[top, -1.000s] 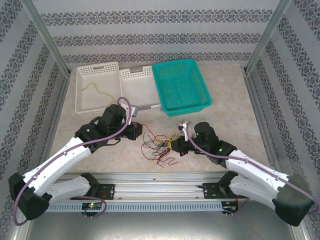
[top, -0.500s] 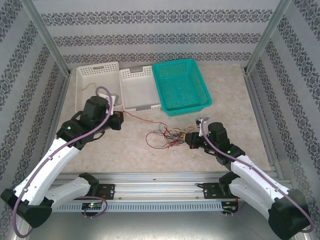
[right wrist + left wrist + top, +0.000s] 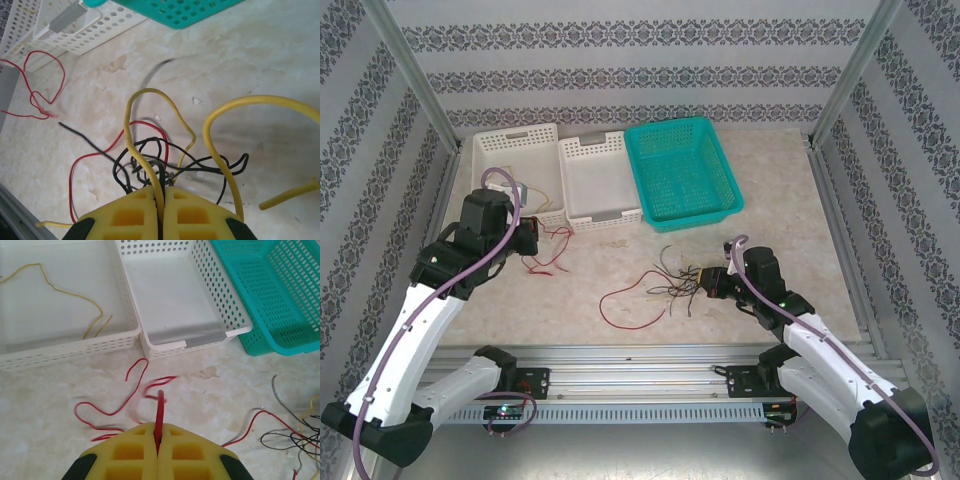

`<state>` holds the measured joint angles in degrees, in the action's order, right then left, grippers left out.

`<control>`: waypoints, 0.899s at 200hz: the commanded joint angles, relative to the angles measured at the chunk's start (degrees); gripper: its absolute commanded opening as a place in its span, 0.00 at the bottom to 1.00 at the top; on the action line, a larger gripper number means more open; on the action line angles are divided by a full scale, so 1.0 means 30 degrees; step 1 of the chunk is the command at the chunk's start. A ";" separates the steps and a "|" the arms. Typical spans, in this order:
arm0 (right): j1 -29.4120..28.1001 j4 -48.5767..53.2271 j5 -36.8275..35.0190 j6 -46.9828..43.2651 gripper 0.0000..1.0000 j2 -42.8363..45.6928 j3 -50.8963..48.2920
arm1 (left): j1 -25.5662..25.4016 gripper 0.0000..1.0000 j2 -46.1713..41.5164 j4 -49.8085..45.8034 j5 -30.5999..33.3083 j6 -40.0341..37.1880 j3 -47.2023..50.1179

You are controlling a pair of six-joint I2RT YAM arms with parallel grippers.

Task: Untangle the cables

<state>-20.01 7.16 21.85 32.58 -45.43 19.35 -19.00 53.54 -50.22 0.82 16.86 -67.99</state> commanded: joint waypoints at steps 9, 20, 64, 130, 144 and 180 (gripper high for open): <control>0.0179 0.0119 -0.0428 0.0405 0.00 0.0388 -0.0386 | 0.0183 0.00 -0.0388 -0.0481 -0.0988 -0.0076 -0.0558; 0.0237 0.0194 -0.0635 0.0453 0.00 0.0519 -0.0438 | 0.0192 0.00 -0.0399 -0.0589 -0.1647 0.0138 -0.0889; 0.0401 -0.0028 -0.1012 0.0825 0.00 0.0817 -0.0715 | 0.0187 0.00 -0.0356 -0.0795 -0.4170 0.0944 -0.2953; 0.0419 -0.0516 -0.0957 0.1194 0.00 0.0786 -0.1080 | 0.0108 0.00 0.1551 0.0316 -0.7490 0.2174 -0.5839; 0.0401 -0.0605 -0.0925 0.1262 0.00 0.0788 -0.1204 | -0.0041 0.00 0.2203 0.0839 -0.7769 0.2367 -0.6385; 0.0382 -0.0832 -0.0454 0.1303 0.00 0.0925 -0.1440 | -0.0867 0.00 0.4852 0.2630 -0.8120 0.2758 -0.8207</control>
<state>-19.22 6.74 19.75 35.81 -43.57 15.88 -19.68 63.79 -48.42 -21.08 23.20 -88.40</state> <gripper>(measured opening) 0.064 0.046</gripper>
